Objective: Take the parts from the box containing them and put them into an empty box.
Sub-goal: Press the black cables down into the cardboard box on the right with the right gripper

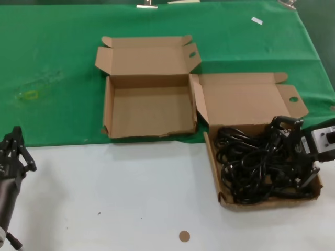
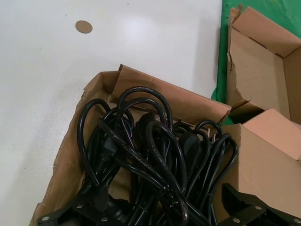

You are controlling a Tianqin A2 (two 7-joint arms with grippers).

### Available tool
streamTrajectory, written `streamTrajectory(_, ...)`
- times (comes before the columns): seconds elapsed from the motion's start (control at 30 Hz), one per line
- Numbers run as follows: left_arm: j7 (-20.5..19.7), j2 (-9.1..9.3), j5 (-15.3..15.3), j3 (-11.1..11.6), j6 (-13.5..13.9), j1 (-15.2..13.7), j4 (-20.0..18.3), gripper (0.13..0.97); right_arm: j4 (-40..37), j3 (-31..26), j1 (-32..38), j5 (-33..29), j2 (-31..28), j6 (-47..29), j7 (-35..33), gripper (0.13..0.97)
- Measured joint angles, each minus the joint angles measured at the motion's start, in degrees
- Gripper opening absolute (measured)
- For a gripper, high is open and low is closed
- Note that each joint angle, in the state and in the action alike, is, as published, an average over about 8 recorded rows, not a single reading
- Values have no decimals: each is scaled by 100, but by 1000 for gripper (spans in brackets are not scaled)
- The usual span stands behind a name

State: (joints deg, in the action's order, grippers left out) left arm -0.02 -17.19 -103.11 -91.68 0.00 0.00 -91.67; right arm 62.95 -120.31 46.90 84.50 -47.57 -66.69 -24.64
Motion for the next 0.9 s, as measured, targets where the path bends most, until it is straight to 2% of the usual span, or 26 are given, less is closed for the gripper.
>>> streamTrajectory(0.2,0,0,0,0,0,0,0,144,-147,-26,110,-147,148,-53,-23,864)
streamTrajectory(0.47,0,0,0,0,0,0,0,144,-248,-59,226,-325,261,-140,136,707)
streamTrajectory(0.5,0,0,0,0,0,0,0,144,-251,-63,236,-349,268,-146,165,707)
streamTrajectory(0.77,0,0,0,0,0,0,0,144,-107,-74,237,-524,251,-177,451,486)
streamTrajectory(0.8,0,0,0,0,0,0,0,144,-79,-73,230,-537,244,-185,484,486)
streamTrajectory(0.9,0,0,0,0,0,0,0,144,1,-67,210,-567,223,-210,570,417)
